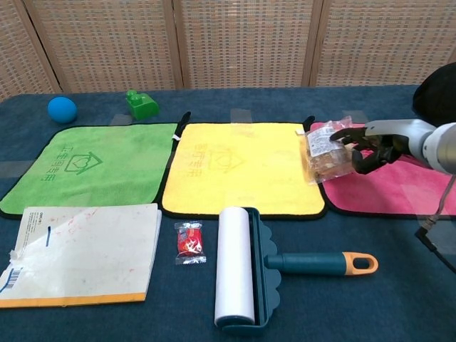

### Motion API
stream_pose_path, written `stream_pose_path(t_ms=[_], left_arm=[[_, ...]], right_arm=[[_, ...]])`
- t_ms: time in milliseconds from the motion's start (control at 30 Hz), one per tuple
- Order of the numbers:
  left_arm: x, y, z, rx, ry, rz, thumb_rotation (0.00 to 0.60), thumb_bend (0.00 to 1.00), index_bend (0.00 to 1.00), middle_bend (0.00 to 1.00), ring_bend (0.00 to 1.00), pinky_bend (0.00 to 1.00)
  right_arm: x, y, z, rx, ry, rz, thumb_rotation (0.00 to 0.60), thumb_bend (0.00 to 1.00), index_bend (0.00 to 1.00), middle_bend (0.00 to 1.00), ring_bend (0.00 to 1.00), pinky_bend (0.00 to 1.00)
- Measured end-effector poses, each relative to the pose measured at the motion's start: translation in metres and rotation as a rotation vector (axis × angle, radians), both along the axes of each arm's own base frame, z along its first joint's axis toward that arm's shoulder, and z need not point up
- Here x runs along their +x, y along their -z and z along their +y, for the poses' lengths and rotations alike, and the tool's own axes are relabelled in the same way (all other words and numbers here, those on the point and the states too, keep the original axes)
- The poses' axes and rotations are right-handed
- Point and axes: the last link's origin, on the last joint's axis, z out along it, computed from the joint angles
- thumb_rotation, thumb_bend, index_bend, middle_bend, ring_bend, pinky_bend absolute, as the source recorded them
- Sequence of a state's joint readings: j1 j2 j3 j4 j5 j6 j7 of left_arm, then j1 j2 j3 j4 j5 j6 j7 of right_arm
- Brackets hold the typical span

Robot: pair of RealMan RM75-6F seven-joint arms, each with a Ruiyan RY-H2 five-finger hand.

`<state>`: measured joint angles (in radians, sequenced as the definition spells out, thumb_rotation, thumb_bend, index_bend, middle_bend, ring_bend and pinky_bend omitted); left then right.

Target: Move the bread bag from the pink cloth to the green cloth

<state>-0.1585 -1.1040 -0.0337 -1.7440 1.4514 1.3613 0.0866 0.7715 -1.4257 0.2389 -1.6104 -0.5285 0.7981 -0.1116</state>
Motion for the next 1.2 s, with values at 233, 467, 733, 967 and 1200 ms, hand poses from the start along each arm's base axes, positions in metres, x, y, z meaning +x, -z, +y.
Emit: stream_pose_path(t_ms=[233, 467, 733, 967, 1200], left_arm=[[0.0, 0.001, 0.0, -0.007, -0.002, -0.001, 0.6, 0.0, 0.0, 0.0, 0.0, 0.0], [0.0, 0.0, 0.0, -0.008, -0.003, -0.005, 0.6, 0.0, 0.0, 0.0, 0.0, 0.0], [0.0, -0.001, 0.0, -0.008, -0.006, -0.01, 0.6, 0.0, 0.0, 0.0, 0.0, 0.0], [-0.001, -0.001, 0.0, -0.011, -0.009, -0.01, 0.6, 0.0, 0.0, 0.0, 0.0, 0.0], [-0.001, -0.001, 0.001, -0.011, -0.013, -0.013, 0.6, 0.0, 0.0, 0.0, 0.0, 0.0]], right_arm=[[0.026, 0.01, 0.0, 0.019, -0.028, 0.006, 0.6, 1.0, 0.08, 0.0, 0.0, 0.15], [0.049, 0.019, -0.001, 0.035, -0.04, -0.016, 0.6, 1.0, 0.08, 0.0, 0.0, 0.15], [0.071, 0.029, -0.002, 0.055, -0.048, -0.044, 0.6, 1.0, 0.08, 0.0, 0.0, 0.15], [0.094, 0.039, -0.005, 0.069, -0.059, -0.064, 0.6, 1.0, 0.09, 0.0, 0.0, 0.15], [0.11, 0.047, -0.012, 0.076, -0.058, -0.077, 0.6, 1.0, 0.09, 0.0, 0.0, 0.15]])
